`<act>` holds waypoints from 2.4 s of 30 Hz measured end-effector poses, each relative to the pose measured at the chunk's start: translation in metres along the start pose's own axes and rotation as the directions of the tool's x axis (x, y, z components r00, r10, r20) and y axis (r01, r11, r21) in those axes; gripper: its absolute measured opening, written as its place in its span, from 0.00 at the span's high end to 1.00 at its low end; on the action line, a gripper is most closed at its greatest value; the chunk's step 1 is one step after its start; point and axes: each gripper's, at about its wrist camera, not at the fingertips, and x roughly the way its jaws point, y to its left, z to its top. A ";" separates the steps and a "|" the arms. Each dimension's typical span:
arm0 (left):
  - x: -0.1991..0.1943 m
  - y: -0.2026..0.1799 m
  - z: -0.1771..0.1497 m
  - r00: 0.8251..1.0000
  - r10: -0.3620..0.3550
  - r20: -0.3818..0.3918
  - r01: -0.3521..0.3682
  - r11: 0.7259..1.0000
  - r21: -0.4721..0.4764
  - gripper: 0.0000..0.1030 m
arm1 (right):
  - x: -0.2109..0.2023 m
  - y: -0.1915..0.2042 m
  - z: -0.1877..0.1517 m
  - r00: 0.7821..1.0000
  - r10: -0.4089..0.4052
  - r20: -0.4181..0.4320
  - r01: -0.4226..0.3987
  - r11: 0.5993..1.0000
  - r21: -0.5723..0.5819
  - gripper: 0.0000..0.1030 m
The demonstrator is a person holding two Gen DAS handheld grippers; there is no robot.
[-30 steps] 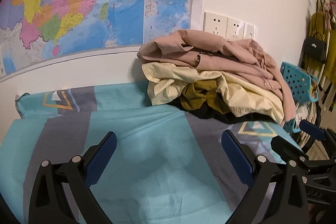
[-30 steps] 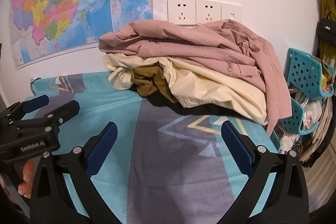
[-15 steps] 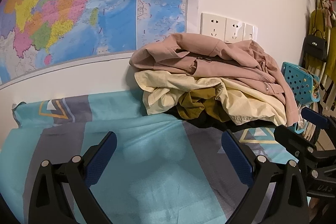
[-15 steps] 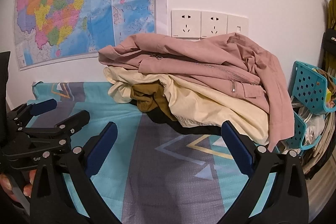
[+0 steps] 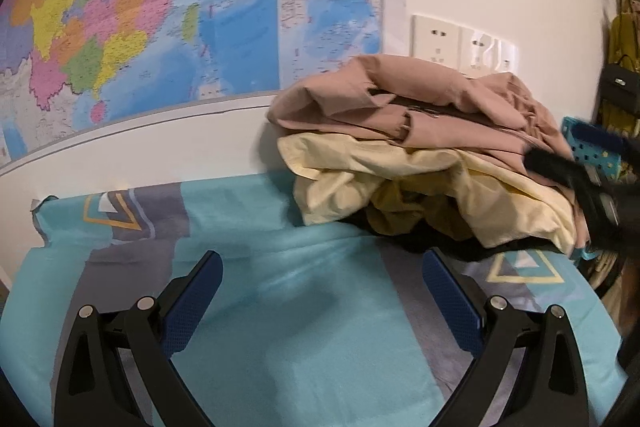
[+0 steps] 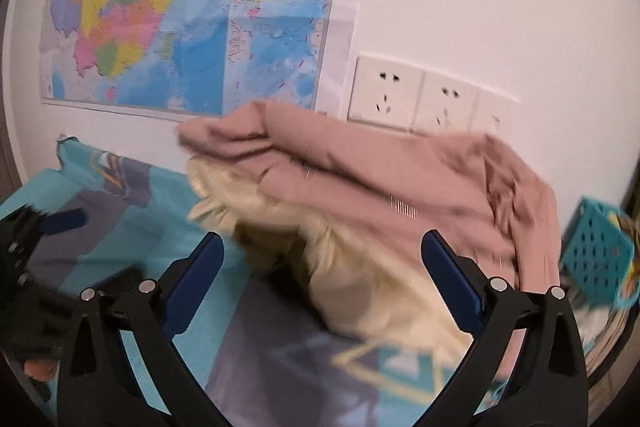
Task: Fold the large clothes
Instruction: 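Reach both tools to the pink jacket on the pile and close on it, then lift the pink jacket off the pile with both tools, shaking it open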
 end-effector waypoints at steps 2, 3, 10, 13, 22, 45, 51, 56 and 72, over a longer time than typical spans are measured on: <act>0.006 0.005 0.002 1.000 0.018 -0.005 -0.018 1.000 -0.004 0.06 | 0.024 -0.002 0.019 1.000 -0.024 -0.011 0.024 0.998 -0.050 0.10; 0.009 0.007 0.003 1.000 0.023 -0.011 -0.023 1.000 -0.006 0.06 | 0.034 -0.003 0.026 0.999 -0.039 -0.014 0.038 0.996 -0.077 0.15; 0.030 0.021 0.002 0.998 0.053 -0.044 -0.054 0.998 -0.023 0.06 | 0.103 -0.004 0.055 0.996 0.001 -0.089 -0.017 0.984 -0.180 0.25; 0.040 0.025 0.002 0.996 0.063 -0.060 -0.064 0.998 -0.023 0.06 | 0.121 -0.001 0.061 0.993 0.019 -0.119 -0.047 0.972 -0.232 0.46; 0.060 0.035 0.012 0.998 0.066 -0.023 -0.066 0.998 0.009 0.06 | 0.046 -0.062 0.127 0.991 0.131 0.023 -0.127 0.986 -0.103 0.90; 0.090 -0.057 0.096 0.833 -0.495 0.248 0.384 0.839 0.386 0.06 | -0.107 -0.184 0.193 0.961 0.063 0.270 -0.082 0.995 0.061 0.91; 0.101 -0.074 0.125 0.850 -0.477 0.223 0.386 0.853 0.352 0.91 | -0.127 -0.195 0.187 0.959 0.035 0.280 -0.063 0.994 0.092 0.91; 0.029 -0.056 0.159 0.782 -0.523 0.338 0.425 0.845 0.324 0.92 | -0.198 -0.213 0.188 0.930 -0.011 0.368 -0.042 0.990 0.137 0.92; -0.282 0.096 0.148 0.758 -0.360 0.543 0.234 0.929 0.288 0.92 | -0.389 -0.145 0.135 0.832 0.197 0.519 -0.263 0.963 0.056 0.92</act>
